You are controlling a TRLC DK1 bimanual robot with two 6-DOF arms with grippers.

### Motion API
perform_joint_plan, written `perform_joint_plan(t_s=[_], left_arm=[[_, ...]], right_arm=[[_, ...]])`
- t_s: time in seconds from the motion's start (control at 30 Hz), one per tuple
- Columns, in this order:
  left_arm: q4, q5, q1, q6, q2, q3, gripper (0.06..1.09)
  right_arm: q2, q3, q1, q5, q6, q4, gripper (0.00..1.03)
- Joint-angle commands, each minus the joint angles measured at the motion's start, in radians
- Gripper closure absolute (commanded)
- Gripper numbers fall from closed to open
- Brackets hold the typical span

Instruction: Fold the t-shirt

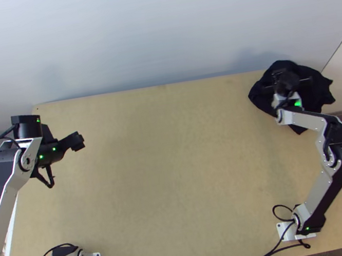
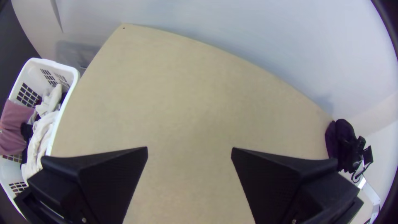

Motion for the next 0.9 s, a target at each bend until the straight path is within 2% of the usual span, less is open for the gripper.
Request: perform_joint_plan(t_s=[0.0,0.2,0.23,0.33,0.37,0.53,0.63,0.7,0.83,0.87], left_arm=[[-0.003,0.003,0.021,0.002,-0.035,-0.031,0.10],[-0.002,0.005,0.010,-0.001,-0.035,-0.030,0.10],[-0.002,0.005,0.008,-0.001,-0.033,-0.028,0.10],[0.000,0.005,0.005,-0.002,-0.030,-0.027,0.10],[0.000,0.005,0.005,-0.002,-0.029,-0.027,0.10],[0.001,0.005,0.002,-0.002,-0.026,-0.024,0.10],[0.001,0.005,0.001,-0.004,-0.020,-0.027,0.10],[0.004,0.005,-0.002,-0.005,-0.017,-0.028,0.10],[0.009,0.005,-0.018,-0.014,-0.009,-0.025,0.10],[0.011,0.005,-0.021,-0.018,-0.007,-0.025,0.10]], right_arm=[[0.030,-0.047,0.076,0.038,0.029,-0.008,1.00],[0.016,-0.113,0.062,0.045,0.034,-0.016,1.00],[0.013,-0.120,0.061,0.052,0.038,-0.022,0.96],[-0.004,-0.157,0.062,0.065,0.038,-0.036,0.62],[-0.013,-0.169,0.064,0.068,0.038,-0.043,0.54],[-0.121,-0.228,0.084,0.083,0.060,-0.089,0.23],[-0.216,-0.217,0.102,0.083,0.124,-0.217,0.15],[-0.280,-0.188,0.116,0.083,0.178,-0.312,0.14],[-0.361,-0.064,0.131,0.081,0.284,-0.494,0.09],[-0.361,-0.021,0.128,0.081,0.305,-0.533,0.04]])
